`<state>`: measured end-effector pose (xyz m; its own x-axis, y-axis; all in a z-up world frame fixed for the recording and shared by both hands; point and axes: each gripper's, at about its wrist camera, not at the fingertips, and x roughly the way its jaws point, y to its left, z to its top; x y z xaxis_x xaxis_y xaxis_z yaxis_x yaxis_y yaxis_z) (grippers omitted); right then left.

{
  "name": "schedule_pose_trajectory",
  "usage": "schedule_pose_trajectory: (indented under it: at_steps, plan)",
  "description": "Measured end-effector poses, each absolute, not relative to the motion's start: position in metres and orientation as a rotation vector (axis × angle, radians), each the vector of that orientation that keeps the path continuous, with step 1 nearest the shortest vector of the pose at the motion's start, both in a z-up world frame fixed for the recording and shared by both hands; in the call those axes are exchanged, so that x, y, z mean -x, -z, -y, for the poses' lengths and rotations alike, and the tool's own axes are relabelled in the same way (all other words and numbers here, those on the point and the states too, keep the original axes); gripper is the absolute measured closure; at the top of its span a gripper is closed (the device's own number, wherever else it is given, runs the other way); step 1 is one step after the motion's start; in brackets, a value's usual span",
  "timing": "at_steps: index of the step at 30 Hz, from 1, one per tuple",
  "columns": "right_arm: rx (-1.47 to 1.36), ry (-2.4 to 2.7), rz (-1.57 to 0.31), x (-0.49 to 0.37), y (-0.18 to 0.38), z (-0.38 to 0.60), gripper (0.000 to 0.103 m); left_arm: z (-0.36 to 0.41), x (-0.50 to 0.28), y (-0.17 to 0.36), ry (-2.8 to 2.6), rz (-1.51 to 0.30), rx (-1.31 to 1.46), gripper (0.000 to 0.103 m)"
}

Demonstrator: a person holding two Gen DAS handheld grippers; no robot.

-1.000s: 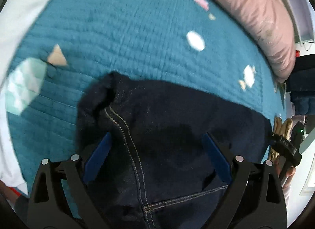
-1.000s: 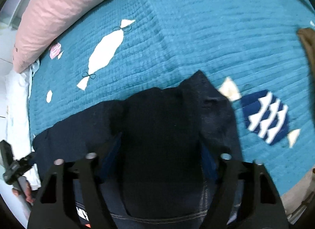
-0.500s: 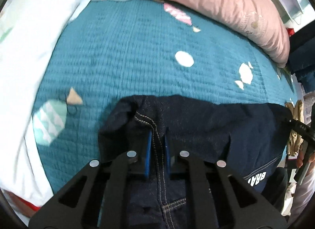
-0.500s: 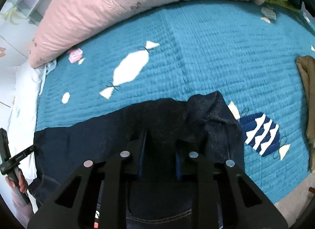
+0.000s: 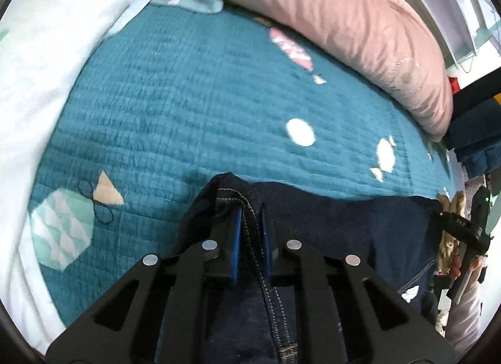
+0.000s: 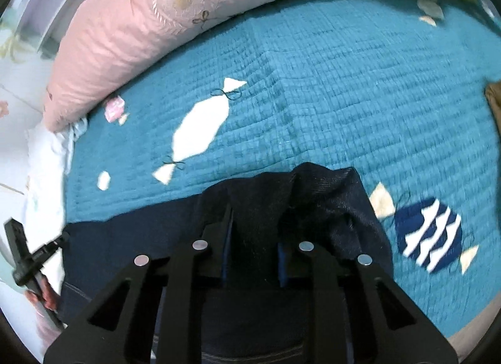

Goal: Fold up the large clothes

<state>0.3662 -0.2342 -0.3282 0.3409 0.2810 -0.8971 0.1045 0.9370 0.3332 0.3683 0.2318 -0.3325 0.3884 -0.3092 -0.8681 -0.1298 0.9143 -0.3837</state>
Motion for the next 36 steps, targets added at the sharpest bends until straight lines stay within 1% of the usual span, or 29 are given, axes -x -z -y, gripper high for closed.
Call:
schedule_pose_trajectory:
  at_steps: [3, 5, 6, 7, 10, 13, 14, 16, 17, 18, 21, 23, 25, 28, 30, 33, 36]
  plan:
    - [-0.277, -0.093, -1.233, -0.356, 0.346, 0.229, 0.078, -0.239, -0.358, 0.345, 0.1, -1.177, 0.504, 0.086]
    - [-0.236, -0.07, -1.242, -0.351, 0.338, 0.228, 0.067, -0.236, -0.352, 0.339, 0.067, -1.187, 0.469, 0.078]
    - [-0.209, -0.038, -1.252, -0.349, 0.331, 0.228, 0.059, -0.236, -0.35, 0.335, 0.037, -1.205, 0.45, 0.062]
    - [-0.188, -0.007, -1.25, -0.346, 0.324, 0.228, 0.057, -0.237, -0.347, 0.326, -0.004, -1.22, 0.436, 0.049]
    - [-0.149, 0.021, -1.193, -0.328, 0.29, 0.233, 0.055, -0.244, -0.333, 0.294, -0.025, -1.17, 0.452, 0.049]
    - [-0.156, -0.031, -1.199, -0.302, 0.261, 0.232, 0.056, -0.238, -0.311, 0.263, -0.025, -1.145, 0.392, 0.049]
    - [-0.134, -0.052, -1.2, -0.291, 0.252, 0.228, 0.059, -0.233, -0.305, 0.257, -0.014, -1.146, 0.374, 0.049]
    - [-0.086, -0.067, -1.212, -0.273, 0.245, 0.217, 0.074, -0.217, -0.285, 0.247, 0.015, -1.156, 0.321, 0.049]
    - [-0.082, -0.094, -1.238, -0.262, 0.245, 0.211, 0.078, -0.21, -0.278, 0.247, 0.026, -1.164, 0.302, 0.049]
    - [-0.092, -0.111, -1.264, -0.256, 0.25, 0.206, 0.084, -0.201, -0.269, 0.248, 0.035, -1.176, 0.285, 0.049]
    - [-0.067, -0.098, -1.341, -0.238, 0.271, 0.198, 0.087, -0.18, -0.244, 0.268, 0.055, -1.251, 0.253, 0.049]
    - [-0.052, -0.067, -1.39, -0.231, 0.294, 0.195, 0.087, -0.175, -0.234, 0.291, 0.064, -1.305, 0.247, 0.05]
    - [-0.061, -0.022, -1.44, -0.226, 0.323, 0.198, 0.088, -0.175, -0.231, 0.322, 0.023, -1.349, 0.22, 0.065]
    - [-0.091, 0.066, -1.504, -0.226, 0.37, 0.21, 0.09, -0.187, -0.231, 0.358, 0.011, -1.366, 0.28, 0.067]
    - [-0.172, 0.068, -1.48, -0.224, 0.376, 0.218, 0.09, -0.191, -0.232, 0.355, 0.02, -1.37, 0.302, 0.069]
    - [-0.141, 0.072, -1.485, -0.222, 0.371, 0.214, 0.09, -0.194, -0.234, 0.354, 0.022, -1.392, 0.325, 0.069]
    - [-0.128, 0.091, -1.499, -0.221, 0.361, 0.213, 0.09, -0.185, -0.23, 0.342, -0.007, -1.4, 0.268, 0.069]
